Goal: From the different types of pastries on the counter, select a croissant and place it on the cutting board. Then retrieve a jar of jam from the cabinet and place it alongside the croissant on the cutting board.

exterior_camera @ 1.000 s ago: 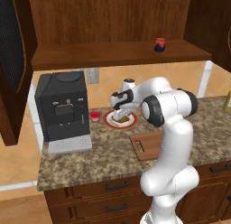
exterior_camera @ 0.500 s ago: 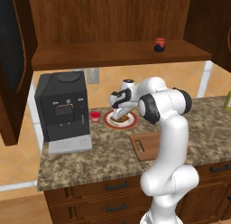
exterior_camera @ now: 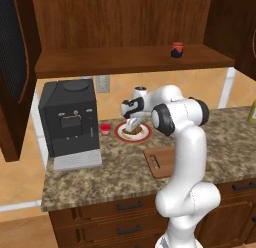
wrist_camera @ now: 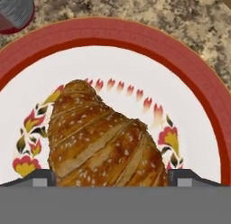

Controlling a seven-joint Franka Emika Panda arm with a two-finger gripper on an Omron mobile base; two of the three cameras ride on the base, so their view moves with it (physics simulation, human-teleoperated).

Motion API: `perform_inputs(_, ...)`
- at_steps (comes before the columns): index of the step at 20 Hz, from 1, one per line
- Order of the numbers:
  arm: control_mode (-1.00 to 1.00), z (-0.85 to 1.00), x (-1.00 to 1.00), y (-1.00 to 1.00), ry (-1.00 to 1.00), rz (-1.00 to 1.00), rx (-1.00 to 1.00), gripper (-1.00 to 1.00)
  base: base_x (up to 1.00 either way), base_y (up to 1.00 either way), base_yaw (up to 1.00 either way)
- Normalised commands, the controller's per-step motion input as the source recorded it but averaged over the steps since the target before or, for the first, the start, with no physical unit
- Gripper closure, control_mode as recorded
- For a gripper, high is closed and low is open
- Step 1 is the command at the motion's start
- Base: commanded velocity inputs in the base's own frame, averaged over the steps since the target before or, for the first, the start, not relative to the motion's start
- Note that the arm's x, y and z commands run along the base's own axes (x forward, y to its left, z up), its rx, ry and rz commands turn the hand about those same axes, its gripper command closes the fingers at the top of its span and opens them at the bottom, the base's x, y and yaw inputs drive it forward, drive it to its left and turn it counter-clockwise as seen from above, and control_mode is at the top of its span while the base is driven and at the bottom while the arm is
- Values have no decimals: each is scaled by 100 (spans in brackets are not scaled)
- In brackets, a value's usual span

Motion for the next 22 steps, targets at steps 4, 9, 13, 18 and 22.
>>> perform_inputs(4,-100,-70,-43,13,2,7,-9,100,0,0,0)
perform_inputs(9,-100,13,-93,-14,-2,1,3,100,0,0,0)
perform_inputs(13,-100,52,-100,-30,0,-1,3,100,0,0,0)
perform_inputs(18,-100,35,-99,-59,0,-8,0,100,0,0,0)
perform_inputs(22,-100,4,-87,-72,0,-13,0,100,0,0,0)
